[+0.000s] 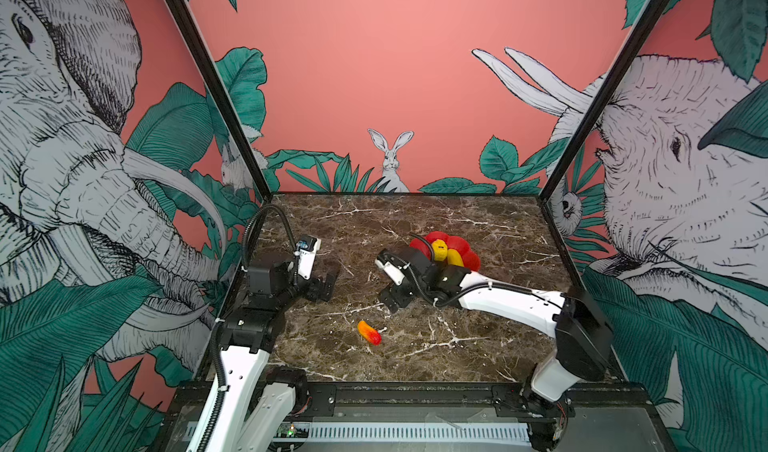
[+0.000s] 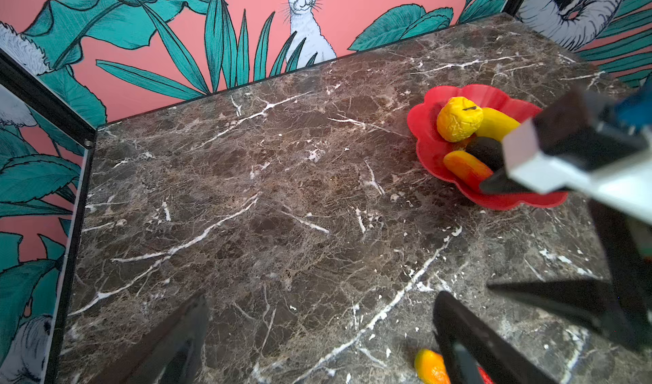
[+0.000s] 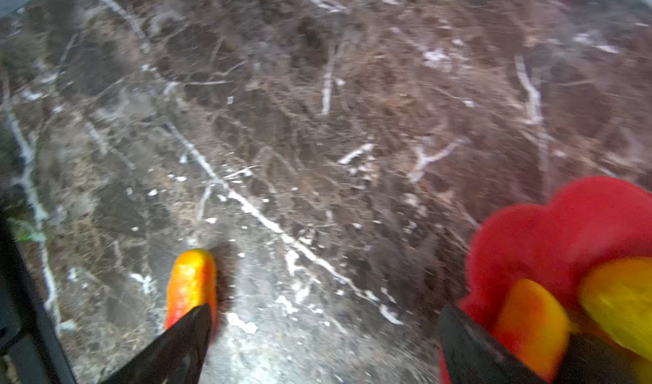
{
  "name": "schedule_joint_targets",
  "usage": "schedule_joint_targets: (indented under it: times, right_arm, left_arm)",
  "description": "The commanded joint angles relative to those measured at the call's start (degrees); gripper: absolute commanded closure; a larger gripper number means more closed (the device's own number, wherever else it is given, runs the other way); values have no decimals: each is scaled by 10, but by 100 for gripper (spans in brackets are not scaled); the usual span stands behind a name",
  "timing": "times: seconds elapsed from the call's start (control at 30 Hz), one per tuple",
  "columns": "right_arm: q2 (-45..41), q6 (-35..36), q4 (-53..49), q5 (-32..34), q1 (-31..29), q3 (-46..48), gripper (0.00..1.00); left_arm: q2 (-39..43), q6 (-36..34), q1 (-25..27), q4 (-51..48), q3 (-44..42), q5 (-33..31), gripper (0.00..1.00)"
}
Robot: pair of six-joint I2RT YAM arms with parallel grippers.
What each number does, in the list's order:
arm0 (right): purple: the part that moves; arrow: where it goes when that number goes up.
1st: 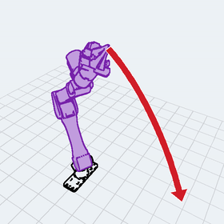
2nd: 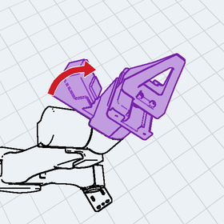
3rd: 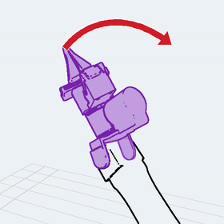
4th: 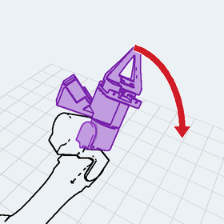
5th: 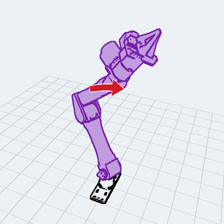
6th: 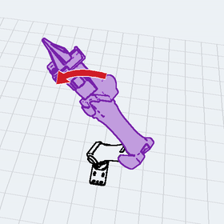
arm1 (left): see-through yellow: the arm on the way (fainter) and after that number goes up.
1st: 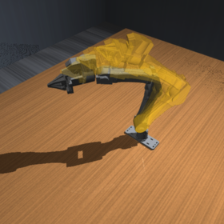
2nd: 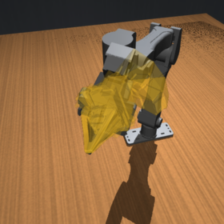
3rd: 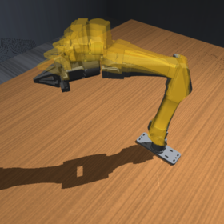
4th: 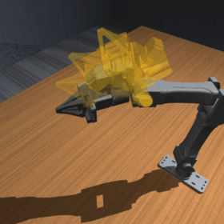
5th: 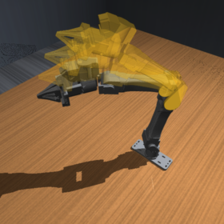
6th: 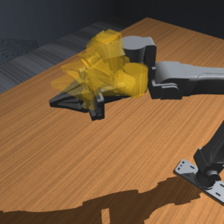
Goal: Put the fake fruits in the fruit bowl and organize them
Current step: 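Reach the right gripper nearer the robot and grasp the small orange fruit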
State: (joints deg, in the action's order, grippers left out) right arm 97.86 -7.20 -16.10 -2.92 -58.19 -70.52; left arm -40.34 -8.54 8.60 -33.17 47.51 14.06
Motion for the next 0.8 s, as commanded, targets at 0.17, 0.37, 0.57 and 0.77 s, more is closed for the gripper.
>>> schedule_joint_targets:
  times: [0.17,0.37,0.57,0.77]
  right_arm:
    - [119,7,26,-117,-60,-71,1]
    - [168,-16,31,-142,-73,-82,14]
    - [183,-25,19,-120,-73,-74,23]
    - [191,-24,7,-113,-73,-73,46]
  left_arm:
    - [3,4,0,-8,-5,0,0]
    - [6,4,0,-8,-6,0,0]
    - [8,4,0,-8,-6,1,0]
    - [10,5,0,-8,-6,0,0]
